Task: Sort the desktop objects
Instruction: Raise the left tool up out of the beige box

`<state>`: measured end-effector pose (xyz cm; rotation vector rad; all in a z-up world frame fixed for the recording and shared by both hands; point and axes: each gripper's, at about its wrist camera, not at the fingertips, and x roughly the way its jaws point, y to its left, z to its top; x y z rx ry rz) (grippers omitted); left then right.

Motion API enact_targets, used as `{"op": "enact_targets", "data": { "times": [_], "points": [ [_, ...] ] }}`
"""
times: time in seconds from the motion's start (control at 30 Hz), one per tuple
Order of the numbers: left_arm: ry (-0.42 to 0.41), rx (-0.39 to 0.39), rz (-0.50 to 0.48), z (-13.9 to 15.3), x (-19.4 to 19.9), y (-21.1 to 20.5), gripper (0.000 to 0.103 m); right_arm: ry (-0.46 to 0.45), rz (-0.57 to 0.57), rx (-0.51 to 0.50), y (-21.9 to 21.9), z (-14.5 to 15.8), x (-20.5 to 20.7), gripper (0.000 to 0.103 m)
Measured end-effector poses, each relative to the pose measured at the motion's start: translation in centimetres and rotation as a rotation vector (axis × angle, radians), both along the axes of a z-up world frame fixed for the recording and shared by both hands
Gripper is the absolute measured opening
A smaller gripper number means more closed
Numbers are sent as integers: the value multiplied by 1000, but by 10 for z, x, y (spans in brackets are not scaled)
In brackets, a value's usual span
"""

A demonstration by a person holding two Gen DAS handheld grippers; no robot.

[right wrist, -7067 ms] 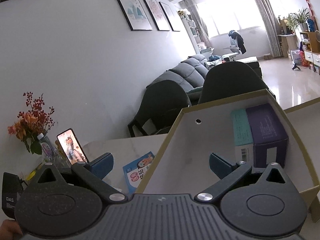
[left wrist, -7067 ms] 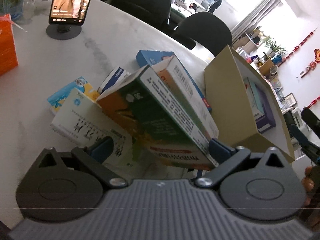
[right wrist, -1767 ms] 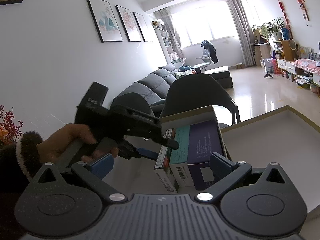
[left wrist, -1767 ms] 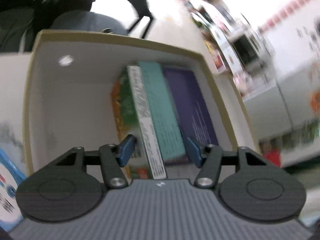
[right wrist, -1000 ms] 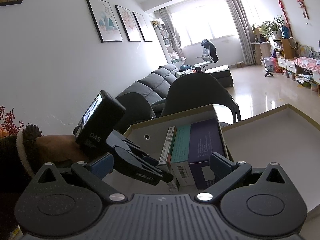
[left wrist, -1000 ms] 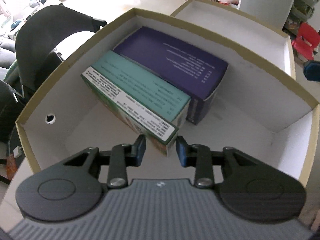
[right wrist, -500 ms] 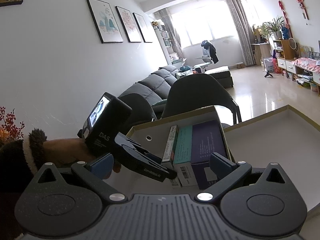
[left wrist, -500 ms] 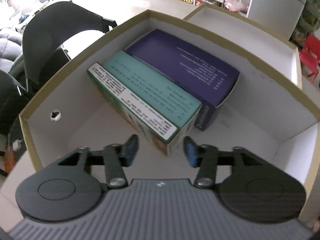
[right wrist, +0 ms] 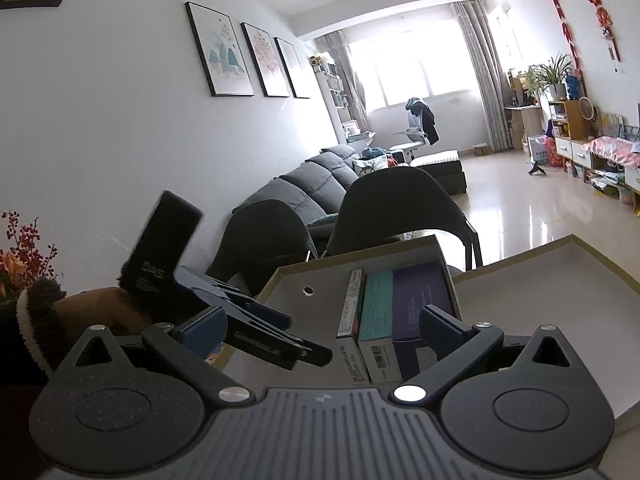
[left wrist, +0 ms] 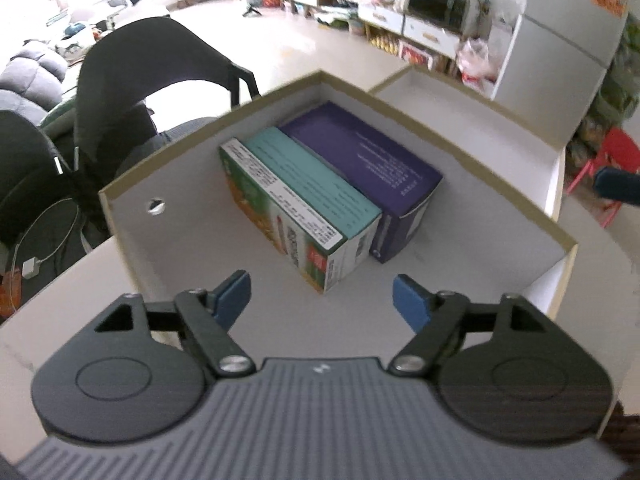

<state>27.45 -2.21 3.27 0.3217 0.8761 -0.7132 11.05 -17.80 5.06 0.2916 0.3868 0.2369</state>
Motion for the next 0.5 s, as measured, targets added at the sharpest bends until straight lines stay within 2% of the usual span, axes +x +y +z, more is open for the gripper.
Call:
{"op": "enact_targets", "data": {
  "times": [0.23,0.5],
  "points": [
    [-61,-93,113,17,-22,36,95,-14,8,0,7,6,-7,102],
    [-116,-135,295,24,-54,80,100,-26,9,1,12,12,-14,102]
  ]
}}
